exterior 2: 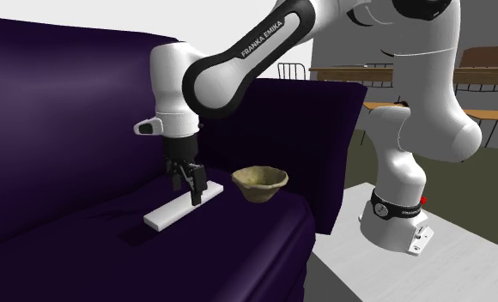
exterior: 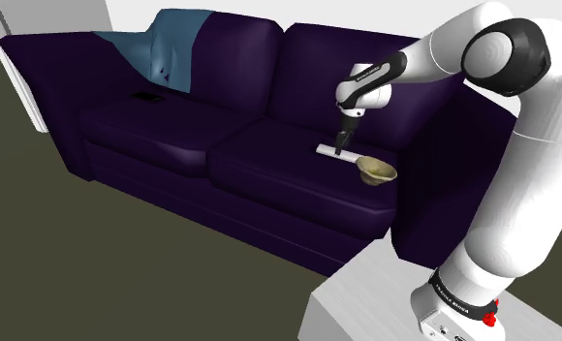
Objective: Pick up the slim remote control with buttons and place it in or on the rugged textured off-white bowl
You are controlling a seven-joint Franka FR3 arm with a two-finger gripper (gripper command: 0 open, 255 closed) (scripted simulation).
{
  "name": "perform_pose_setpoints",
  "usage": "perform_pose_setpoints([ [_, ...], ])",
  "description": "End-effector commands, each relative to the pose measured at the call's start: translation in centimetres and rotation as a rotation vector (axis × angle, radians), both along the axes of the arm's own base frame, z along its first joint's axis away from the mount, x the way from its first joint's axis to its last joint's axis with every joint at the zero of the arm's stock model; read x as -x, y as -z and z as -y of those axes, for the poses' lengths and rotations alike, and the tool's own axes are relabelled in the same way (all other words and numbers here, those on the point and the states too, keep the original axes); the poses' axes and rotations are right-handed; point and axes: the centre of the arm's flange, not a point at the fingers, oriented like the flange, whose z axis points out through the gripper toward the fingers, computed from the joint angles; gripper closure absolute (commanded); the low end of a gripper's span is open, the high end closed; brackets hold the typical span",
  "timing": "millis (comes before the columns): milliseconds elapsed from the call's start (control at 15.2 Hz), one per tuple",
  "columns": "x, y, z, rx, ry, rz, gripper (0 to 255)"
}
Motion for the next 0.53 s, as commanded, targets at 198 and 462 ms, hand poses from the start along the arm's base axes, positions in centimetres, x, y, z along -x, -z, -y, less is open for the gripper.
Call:
perform_pose_setpoints([
  [198, -0.09, 1.93, 0.04, 0.0, 0.0, 0.0, 0],
  [462, -0.09, 1.93, 0.04, 0.0, 0.0, 0.0, 0],
])
